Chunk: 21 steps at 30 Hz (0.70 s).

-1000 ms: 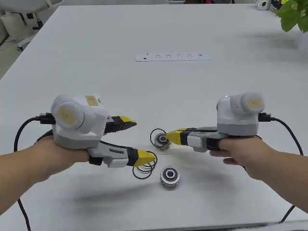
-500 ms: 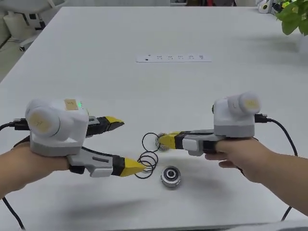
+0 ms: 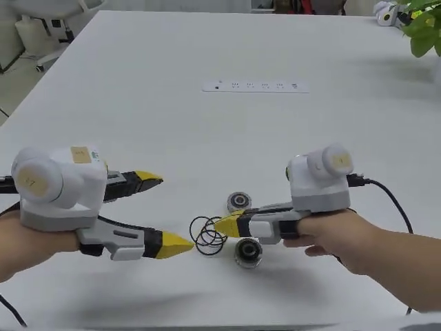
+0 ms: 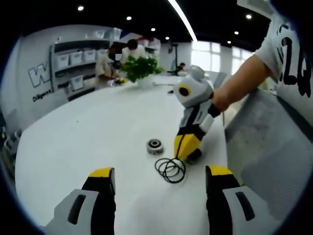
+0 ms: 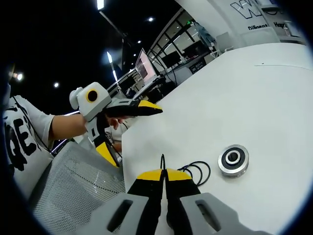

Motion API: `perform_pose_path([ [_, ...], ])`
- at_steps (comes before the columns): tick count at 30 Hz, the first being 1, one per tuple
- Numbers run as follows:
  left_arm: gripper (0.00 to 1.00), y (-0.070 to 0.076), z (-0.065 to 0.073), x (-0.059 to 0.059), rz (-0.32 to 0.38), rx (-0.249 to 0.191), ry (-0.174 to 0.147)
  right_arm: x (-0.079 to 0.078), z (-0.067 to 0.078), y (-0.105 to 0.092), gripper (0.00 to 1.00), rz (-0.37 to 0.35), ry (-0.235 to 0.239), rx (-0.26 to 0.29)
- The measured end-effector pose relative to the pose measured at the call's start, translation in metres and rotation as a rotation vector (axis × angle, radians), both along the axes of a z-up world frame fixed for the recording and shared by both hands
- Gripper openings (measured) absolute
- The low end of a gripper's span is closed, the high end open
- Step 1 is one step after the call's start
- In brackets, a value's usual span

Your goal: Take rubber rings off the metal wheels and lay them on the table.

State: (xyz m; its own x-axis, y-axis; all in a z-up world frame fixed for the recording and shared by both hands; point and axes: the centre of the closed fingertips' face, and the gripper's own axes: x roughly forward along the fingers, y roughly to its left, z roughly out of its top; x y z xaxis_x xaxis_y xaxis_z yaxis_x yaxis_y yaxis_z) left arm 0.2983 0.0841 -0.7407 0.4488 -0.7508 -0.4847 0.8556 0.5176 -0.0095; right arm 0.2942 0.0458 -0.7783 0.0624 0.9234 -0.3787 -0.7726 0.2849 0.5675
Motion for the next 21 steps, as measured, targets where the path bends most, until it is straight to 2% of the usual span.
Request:
perform_pose_path([
  [11, 0.76, 0.004, -0.001, -0.002, 0.009, 0.005, 0.004, -0.011, -0.011, -0.001, 0.00, 0.054, -0.026, -0.072],
  [17, 0.75, 0.001, -0.006, -0.007, 0.004, 0.010, 0.014, -0.012, -0.017, -0.003, 0.00, 0.075, -0.077, -0.121],
  [21, 0.76, -0.001, -0.007, -0.012, -0.010, 0.024, 0.012, -0.012, -0.020, -0.005, 0.07, 0.084, -0.114, -0.147],
])
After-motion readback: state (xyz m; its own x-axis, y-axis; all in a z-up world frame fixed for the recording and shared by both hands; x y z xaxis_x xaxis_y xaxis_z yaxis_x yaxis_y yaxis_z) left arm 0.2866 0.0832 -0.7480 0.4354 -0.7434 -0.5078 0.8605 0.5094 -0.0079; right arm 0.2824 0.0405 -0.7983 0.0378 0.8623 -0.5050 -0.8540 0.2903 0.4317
